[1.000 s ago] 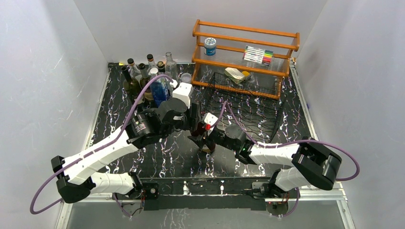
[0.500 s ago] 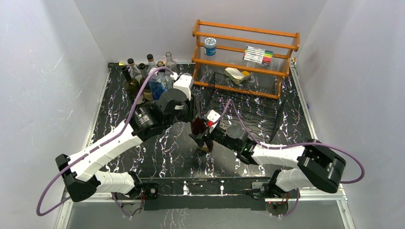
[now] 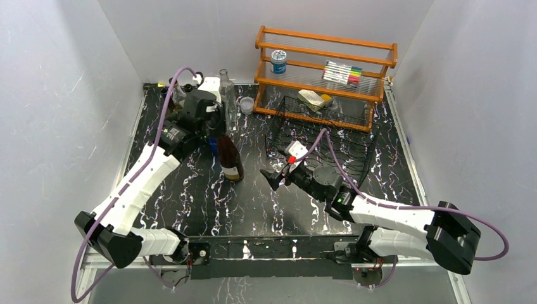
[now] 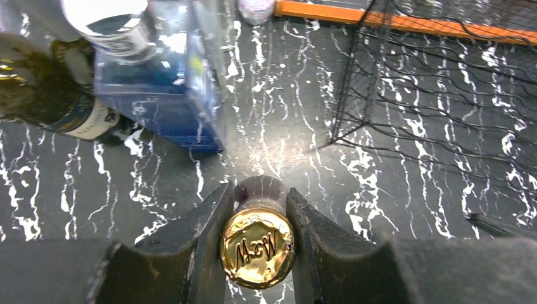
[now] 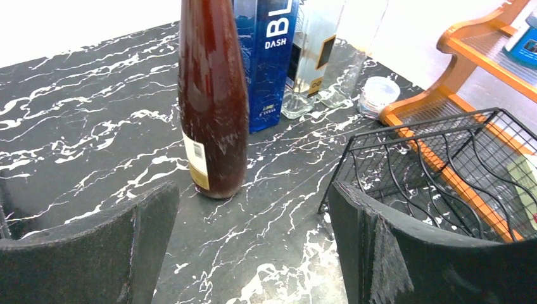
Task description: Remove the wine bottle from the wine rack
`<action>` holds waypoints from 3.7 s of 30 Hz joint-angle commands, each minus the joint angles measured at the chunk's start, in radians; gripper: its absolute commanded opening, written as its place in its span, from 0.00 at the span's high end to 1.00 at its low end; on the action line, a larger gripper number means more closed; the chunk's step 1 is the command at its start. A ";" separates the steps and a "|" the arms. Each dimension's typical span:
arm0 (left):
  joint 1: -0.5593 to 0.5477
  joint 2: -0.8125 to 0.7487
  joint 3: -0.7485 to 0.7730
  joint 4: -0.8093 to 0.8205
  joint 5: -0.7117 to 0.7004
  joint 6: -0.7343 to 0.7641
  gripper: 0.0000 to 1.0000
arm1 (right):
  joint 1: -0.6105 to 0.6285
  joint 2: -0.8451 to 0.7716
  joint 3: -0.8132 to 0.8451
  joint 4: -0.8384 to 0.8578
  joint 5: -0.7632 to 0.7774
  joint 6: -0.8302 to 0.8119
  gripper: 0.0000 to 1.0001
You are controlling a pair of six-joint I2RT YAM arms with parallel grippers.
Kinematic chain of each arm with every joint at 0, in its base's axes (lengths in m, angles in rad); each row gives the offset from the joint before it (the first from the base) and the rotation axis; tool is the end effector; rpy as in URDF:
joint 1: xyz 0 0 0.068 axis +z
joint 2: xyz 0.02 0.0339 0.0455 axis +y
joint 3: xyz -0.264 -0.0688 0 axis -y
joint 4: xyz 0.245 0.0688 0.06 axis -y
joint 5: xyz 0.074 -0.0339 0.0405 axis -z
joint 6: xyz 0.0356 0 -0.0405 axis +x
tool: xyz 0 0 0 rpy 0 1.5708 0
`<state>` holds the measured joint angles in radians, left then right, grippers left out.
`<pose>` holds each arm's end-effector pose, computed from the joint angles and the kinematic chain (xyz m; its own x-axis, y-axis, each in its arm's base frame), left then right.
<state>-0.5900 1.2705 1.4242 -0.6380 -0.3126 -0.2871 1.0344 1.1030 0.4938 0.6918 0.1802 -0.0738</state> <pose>0.2307 -0.1413 0.4123 -0.4569 -0.0183 -0.8893 0.1813 0.9769 -0.1133 0.1306 0.2072 0.2671 0.0977 0.0223 -0.9950 -0.7492 0.6597 -0.0587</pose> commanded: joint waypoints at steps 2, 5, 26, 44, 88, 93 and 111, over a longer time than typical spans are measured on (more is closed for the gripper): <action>0.130 -0.024 0.087 -0.053 0.063 0.064 1.00 | -0.005 -0.057 -0.004 -0.029 0.064 -0.017 0.02; 0.204 -0.028 0.101 -0.068 0.063 0.094 1.00 | -0.008 -0.076 -0.004 -0.051 0.083 -0.010 0.02; 0.439 0.058 0.151 0.164 0.028 0.125 1.00 | -0.133 -0.147 0.074 -0.286 0.132 0.178 0.02; 0.449 0.063 0.062 0.368 0.071 0.139 1.00 | -0.231 -0.190 0.163 -0.488 0.204 0.227 0.02; 0.449 -0.124 0.158 0.541 0.515 0.038 0.02 | -0.481 -0.240 0.735 -1.009 0.367 0.240 0.02; 0.442 -0.172 0.160 0.499 0.569 0.101 0.02 | -0.481 -0.265 0.752 -1.045 0.348 0.248 0.02; 0.335 -0.344 0.065 0.490 0.325 0.217 0.02 | -0.482 -0.277 0.873 -1.084 0.446 0.187 0.02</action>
<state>-0.2356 0.8928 1.5112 -0.1608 0.0364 -0.0887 0.5564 0.8413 1.3216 -0.4099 0.5743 0.1242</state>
